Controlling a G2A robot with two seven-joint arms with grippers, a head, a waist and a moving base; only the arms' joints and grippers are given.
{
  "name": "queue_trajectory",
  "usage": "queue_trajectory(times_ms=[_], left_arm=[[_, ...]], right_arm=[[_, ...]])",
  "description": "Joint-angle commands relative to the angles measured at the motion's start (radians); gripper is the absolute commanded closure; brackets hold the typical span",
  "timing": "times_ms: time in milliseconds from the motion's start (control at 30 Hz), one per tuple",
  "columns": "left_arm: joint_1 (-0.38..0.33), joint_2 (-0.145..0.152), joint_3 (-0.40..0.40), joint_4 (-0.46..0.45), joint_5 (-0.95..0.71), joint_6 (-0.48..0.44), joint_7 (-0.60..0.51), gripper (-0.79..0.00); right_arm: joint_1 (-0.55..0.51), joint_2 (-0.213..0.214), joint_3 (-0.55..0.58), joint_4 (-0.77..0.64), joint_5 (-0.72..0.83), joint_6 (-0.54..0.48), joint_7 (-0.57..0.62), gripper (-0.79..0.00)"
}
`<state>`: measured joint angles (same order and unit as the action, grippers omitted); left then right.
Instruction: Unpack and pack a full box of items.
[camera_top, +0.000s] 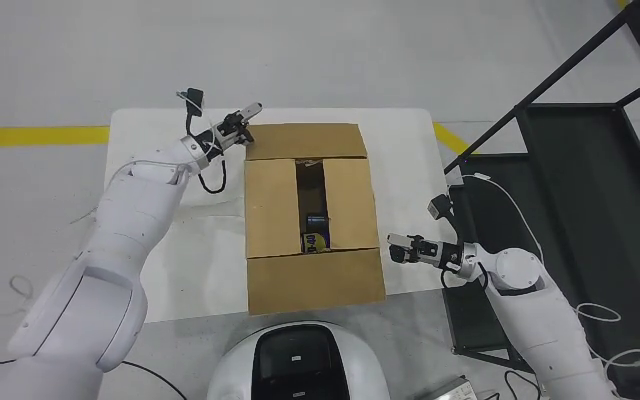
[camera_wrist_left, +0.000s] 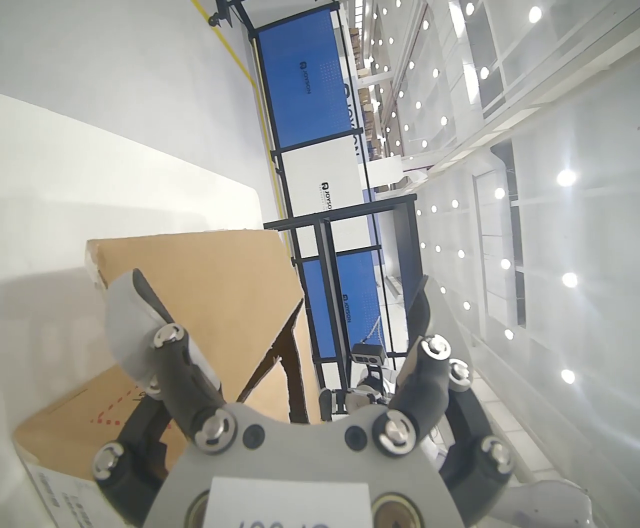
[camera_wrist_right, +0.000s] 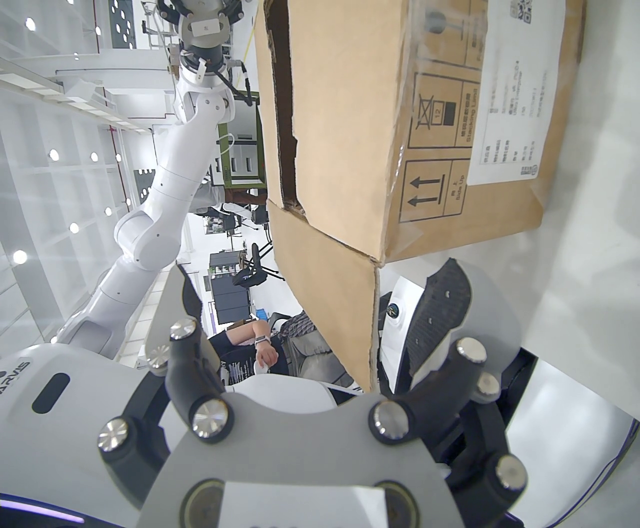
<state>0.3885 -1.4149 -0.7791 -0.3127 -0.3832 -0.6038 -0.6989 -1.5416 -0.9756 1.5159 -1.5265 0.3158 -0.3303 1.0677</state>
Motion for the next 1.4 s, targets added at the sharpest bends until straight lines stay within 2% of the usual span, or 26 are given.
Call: queue_trajectory(times_ms=[0, 133, 267, 467, 633, 800, 900, 1067, 1233, 1367], left_arm=[[0.011, -0.003, 0.009, -0.019, 0.038, 0.030, 0.041, -0.785], [0.021, -0.005, 0.021, -0.024, 0.099, 0.080, 0.083, -0.785], [0.026, -0.004, 0.022, -0.016, 0.132, 0.104, 0.077, -0.785], [0.019, 0.018, -0.017, 0.006, 0.136, 0.032, 0.130, -0.785], [0.017, 0.053, -0.079, -0.001, 0.098, -0.072, 0.150, -0.785], [0.036, 0.107, -0.159, -0.033, 0.039, -0.140, 0.087, -0.785], [0.071, 0.145, -0.213, -0.076, -0.001, -0.154, 0.030, -0.785], [0.181, 0.217, -0.315, -0.236, -0.074, -0.095, -0.166, -0.785], [0.347, 0.295, -0.440, -0.498, -0.102, 0.011, -0.364, -0.785], [0.492, 0.343, -0.547, -0.718, -0.133, 0.106, -0.496, -0.785]], right_arm=[[-0.006, 0.000, -0.002, -0.005, -0.011, 0.004, -0.025, -0.785], [-0.013, 0.001, 0.005, -0.005, -0.017, 0.008, -0.044, -0.785], [-0.016, 0.002, 0.005, -0.006, -0.028, 0.017, -0.056, -0.785], [-0.008, 0.001, -0.012, -0.017, -0.041, 0.038, -0.085, -0.785], [0.002, 0.001, -0.013, -0.061, -0.056, 0.075, -0.114, -0.785], [0.011, 0.006, 0.006, -0.145, -0.124, 0.084, -0.147, -0.785], [0.018, 0.005, -0.003, -0.193, -0.173, 0.095, -0.184, -0.785], [0.061, 0.003, -0.060, -0.272, -0.220, 0.133, -0.159, -0.785], [0.143, -0.008, -0.184, -0.303, -0.287, 0.241, -0.127, -0.785], [0.226, -0.022, -0.292, -0.287, -0.312, 0.319, -0.092, -0.785]])
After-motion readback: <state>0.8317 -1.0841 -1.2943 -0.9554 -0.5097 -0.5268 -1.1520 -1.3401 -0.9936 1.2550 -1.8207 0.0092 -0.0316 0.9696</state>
